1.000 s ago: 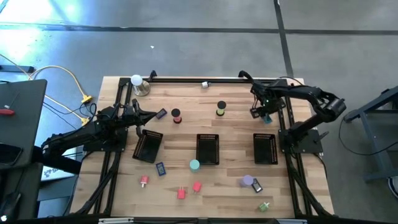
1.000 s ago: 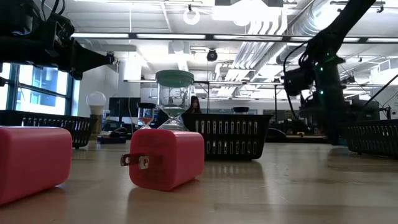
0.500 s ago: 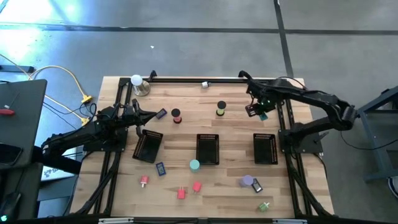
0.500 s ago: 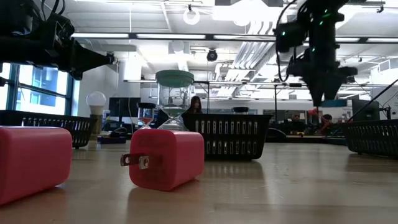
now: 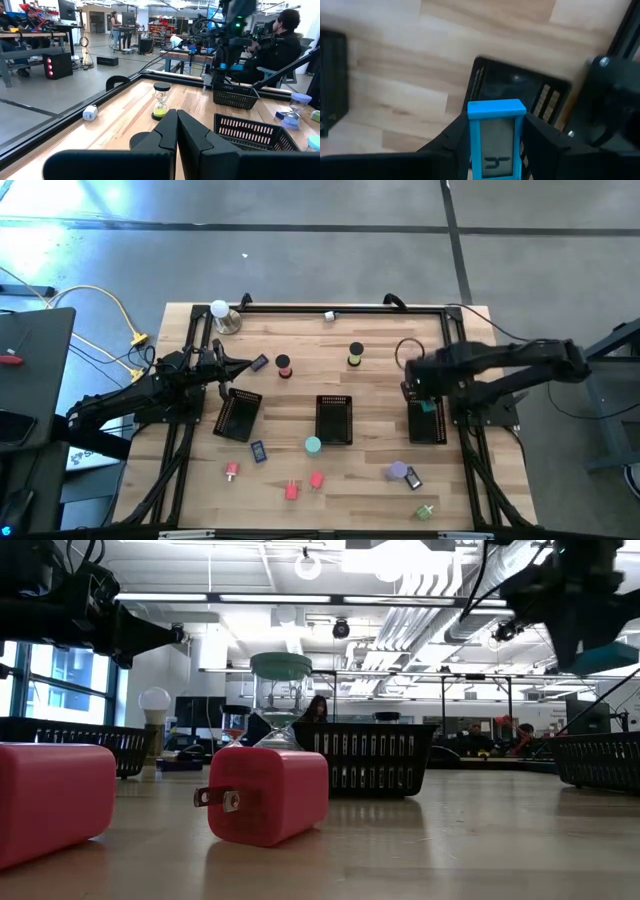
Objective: Pick & Place Office items
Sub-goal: Put the light blue digital clock into the right black bin
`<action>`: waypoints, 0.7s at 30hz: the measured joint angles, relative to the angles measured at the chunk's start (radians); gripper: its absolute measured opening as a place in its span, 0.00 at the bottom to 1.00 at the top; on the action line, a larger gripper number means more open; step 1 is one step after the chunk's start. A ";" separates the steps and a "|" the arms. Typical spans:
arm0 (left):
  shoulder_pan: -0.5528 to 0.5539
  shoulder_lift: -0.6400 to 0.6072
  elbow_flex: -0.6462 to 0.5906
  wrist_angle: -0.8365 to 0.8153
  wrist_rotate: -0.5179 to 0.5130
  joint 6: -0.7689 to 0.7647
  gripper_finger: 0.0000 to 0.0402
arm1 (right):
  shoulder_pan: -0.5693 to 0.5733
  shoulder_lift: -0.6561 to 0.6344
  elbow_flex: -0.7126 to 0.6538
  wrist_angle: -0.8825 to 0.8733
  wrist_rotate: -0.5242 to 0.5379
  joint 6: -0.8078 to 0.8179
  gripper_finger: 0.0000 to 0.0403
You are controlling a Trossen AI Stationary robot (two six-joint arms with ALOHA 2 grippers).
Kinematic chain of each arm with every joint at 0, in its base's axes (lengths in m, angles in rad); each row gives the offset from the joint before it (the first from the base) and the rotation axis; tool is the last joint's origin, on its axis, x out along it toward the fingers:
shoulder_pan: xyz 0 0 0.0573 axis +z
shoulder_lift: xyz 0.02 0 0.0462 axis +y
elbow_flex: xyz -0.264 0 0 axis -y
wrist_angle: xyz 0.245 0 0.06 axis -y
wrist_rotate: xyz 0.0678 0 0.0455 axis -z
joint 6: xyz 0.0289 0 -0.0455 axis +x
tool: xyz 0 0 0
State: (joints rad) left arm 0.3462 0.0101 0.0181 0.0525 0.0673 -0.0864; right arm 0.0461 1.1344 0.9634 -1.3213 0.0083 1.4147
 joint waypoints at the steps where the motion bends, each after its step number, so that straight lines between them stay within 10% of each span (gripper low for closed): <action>1: 0.000 0.000 0.000 -0.001 0.003 -0.001 0.00 | 0.032 0.010 -0.008 0.008 0.003 0.035 0.33; 21: 0.000 0.000 0.000 0.000 0.010 -0.042 0.00 | 0.092 0.116 -0.322 0.401 -0.029 0.188 0.33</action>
State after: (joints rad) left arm 0.3463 0.0102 0.0181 0.0528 0.0768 -0.1283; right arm 0.1381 1.2503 0.6409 -0.9202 -0.0203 1.6023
